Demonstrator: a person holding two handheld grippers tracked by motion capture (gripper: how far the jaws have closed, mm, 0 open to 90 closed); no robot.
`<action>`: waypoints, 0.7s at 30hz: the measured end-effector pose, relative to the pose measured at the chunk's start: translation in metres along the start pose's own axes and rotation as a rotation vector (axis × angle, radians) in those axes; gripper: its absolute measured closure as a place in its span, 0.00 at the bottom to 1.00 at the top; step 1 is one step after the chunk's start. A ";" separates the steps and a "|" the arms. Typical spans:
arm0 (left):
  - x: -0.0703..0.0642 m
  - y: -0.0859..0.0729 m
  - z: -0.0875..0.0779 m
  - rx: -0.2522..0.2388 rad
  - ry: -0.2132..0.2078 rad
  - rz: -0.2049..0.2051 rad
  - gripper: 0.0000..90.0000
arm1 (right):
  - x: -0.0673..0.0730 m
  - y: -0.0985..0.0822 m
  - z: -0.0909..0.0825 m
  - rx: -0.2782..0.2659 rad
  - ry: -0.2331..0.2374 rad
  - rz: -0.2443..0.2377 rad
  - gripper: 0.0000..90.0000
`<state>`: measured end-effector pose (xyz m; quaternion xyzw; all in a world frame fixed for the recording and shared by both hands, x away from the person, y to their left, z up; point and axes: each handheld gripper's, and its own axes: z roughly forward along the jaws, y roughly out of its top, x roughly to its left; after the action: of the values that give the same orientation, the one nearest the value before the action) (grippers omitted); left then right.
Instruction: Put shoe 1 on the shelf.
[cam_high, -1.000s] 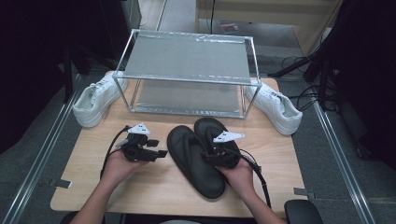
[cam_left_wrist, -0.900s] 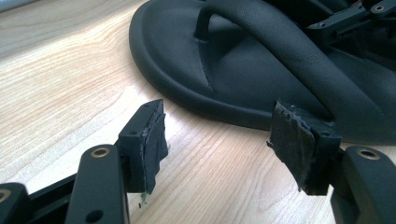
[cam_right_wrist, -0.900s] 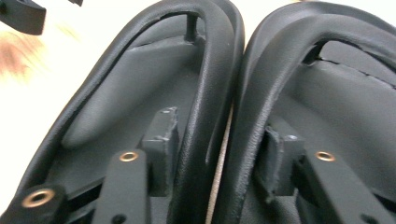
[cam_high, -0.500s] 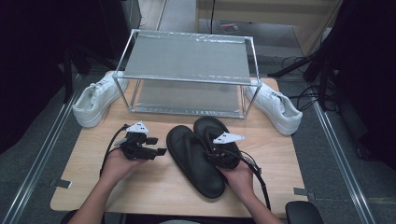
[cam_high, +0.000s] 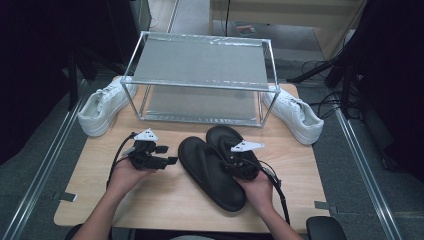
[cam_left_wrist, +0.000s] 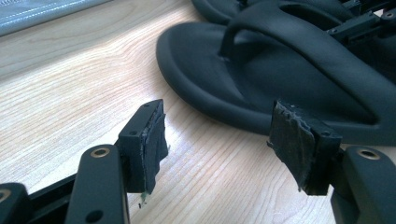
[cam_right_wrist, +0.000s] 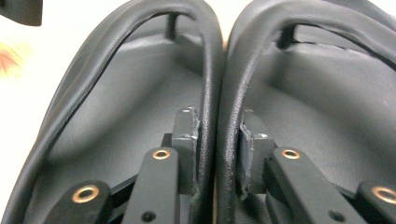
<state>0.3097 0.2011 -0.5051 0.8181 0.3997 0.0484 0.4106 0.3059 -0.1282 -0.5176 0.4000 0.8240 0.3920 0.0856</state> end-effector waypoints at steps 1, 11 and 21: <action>0.001 0.000 0.000 0.001 0.003 0.001 0.40 | -0.003 0.000 -0.001 0.000 0.006 0.013 0.83; 0.002 0.001 0.000 0.014 0.003 0.001 0.40 | -0.005 0.003 -0.005 -0.007 0.015 0.020 0.83; 0.003 0.000 -0.001 0.019 0.005 0.001 0.40 | -0.006 0.007 -0.012 -0.027 0.018 0.022 0.84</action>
<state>0.3114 0.2034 -0.5049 0.8221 0.4009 0.0468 0.4016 0.3082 -0.1368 -0.5053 0.4044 0.8149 0.4075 0.0792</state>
